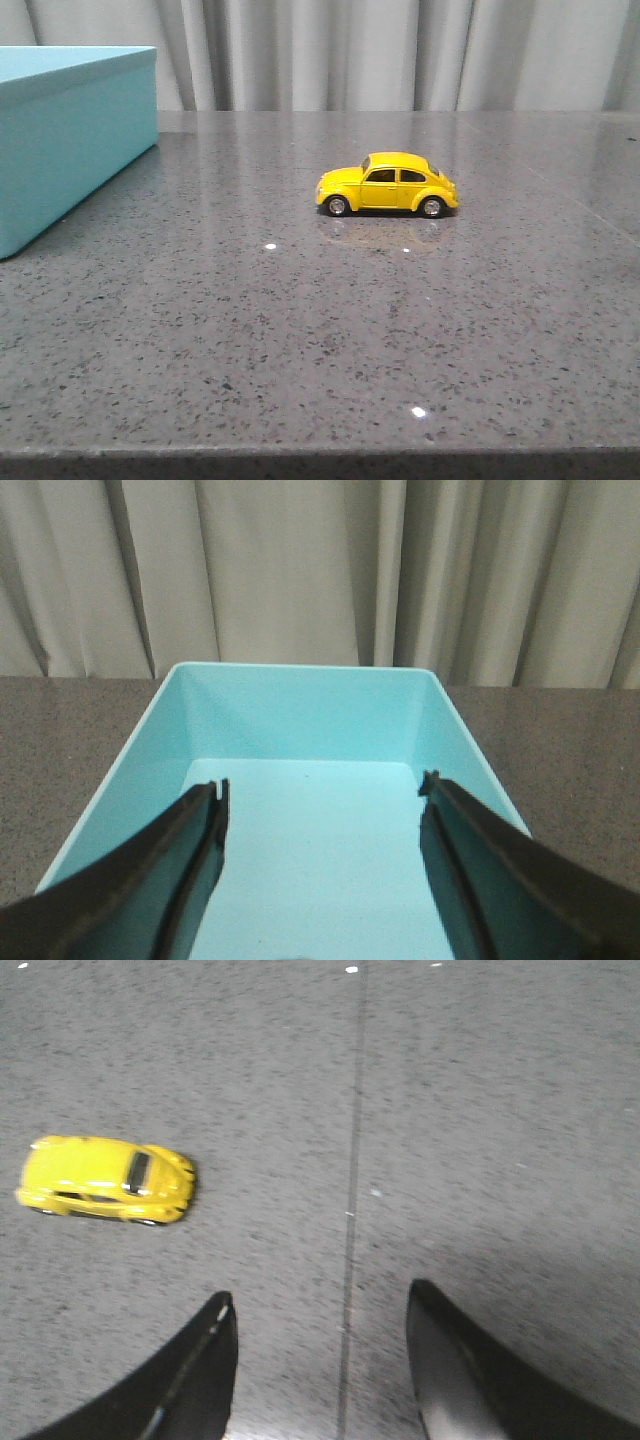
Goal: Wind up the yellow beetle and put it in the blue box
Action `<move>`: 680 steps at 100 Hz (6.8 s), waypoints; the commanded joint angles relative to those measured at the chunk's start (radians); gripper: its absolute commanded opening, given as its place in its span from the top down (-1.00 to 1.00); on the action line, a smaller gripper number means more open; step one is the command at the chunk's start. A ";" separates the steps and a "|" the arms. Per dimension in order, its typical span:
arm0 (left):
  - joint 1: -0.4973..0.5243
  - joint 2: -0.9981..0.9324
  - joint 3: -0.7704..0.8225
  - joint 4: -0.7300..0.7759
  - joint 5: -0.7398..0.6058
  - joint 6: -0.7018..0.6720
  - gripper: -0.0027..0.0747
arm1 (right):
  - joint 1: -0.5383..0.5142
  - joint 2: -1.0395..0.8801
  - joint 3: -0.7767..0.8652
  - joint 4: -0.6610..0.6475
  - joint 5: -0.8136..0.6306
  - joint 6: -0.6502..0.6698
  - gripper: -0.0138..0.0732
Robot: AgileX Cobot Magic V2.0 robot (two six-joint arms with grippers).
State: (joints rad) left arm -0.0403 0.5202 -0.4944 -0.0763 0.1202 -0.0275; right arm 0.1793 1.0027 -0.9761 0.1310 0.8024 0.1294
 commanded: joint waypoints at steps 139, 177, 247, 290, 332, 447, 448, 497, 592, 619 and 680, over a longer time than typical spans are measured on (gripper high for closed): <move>0.000 0.016 -0.034 -0.001 -0.126 -0.006 -0.16 | 0.369 0.802 -0.718 -0.111 0.308 0.440 -0.47; 0.000 0.016 -0.034 -0.001 -0.126 -0.006 -0.16 | 0.369 0.846 -0.718 -0.116 0.302 0.448 -0.47; 0.000 0.016 -0.034 -0.001 -0.113 -0.006 -0.16 | 0.270 0.827 -0.716 -0.303 0.514 0.421 -0.46; 0.000 0.016 -0.034 -0.001 -0.113 -0.006 -0.16 | 0.171 0.697 -0.514 -0.352 0.518 0.396 -0.46; 0.000 0.016 -0.034 -0.001 -0.113 -0.006 -0.16 | 0.142 0.470 -0.478 -0.351 0.402 0.343 -0.46; -0.120 0.307 -0.398 -0.013 0.244 0.227 -0.16 | 0.292 -0.232 0.066 -0.342 -0.223 0.325 -0.46; -0.130 0.313 -0.413 -0.013 0.250 0.233 -0.16 | 0.292 -0.235 0.068 -0.341 -0.222 0.325 -0.46; -0.339 0.848 -0.996 -0.013 0.762 0.651 -0.50 | 0.292 -0.321 0.080 -0.279 -0.221 0.325 -0.46; -0.410 1.346 -1.313 0.040 1.033 0.916 -0.49 | 0.292 -0.321 0.080 -0.248 -0.222 0.324 -0.46; -0.410 1.370 -1.313 0.040 1.012 0.916 -0.48 | 0.292 -0.321 0.080 -0.248 -0.222 0.324 -0.46; -0.410 1.370 -1.326 0.039 1.021 0.916 0.63 | 0.292 -0.321 0.080 -0.248 -0.222 0.324 -0.46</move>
State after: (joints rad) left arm -0.4435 1.9442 -1.7796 -0.0302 1.1628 0.8896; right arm 0.4705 0.6843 -0.8744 -0.1076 0.6589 0.4655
